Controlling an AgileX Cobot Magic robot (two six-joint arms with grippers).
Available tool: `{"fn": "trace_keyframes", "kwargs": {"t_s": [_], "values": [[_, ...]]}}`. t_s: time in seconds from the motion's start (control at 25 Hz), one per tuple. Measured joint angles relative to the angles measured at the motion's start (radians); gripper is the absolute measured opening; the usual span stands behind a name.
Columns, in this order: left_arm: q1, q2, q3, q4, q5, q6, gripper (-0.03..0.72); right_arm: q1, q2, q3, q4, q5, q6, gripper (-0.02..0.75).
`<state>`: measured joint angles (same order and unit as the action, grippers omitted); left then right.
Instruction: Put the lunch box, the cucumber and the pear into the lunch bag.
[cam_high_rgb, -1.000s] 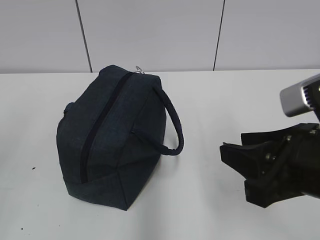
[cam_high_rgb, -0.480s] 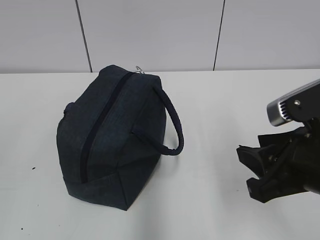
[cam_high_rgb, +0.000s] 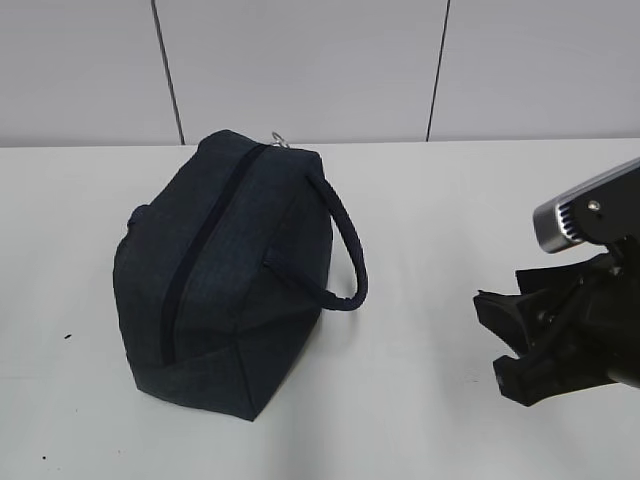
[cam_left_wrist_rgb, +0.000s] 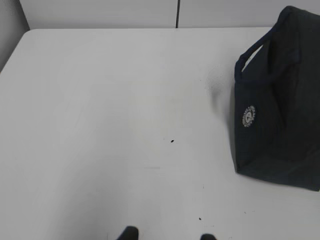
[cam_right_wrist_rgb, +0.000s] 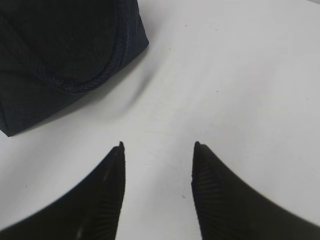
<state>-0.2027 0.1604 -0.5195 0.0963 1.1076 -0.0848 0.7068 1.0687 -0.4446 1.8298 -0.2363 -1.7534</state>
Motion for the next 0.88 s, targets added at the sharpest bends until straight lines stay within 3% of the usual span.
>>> {"fn": "trace_keyframes", "kwargs": {"t_s": [0.88], "values": [[0.0, -0.001, 0.0, -0.01, 0.0, 0.0, 0.238, 0.0, -0.007, -0.005, 0.002, 0.024, -0.018, 0.35]]}}
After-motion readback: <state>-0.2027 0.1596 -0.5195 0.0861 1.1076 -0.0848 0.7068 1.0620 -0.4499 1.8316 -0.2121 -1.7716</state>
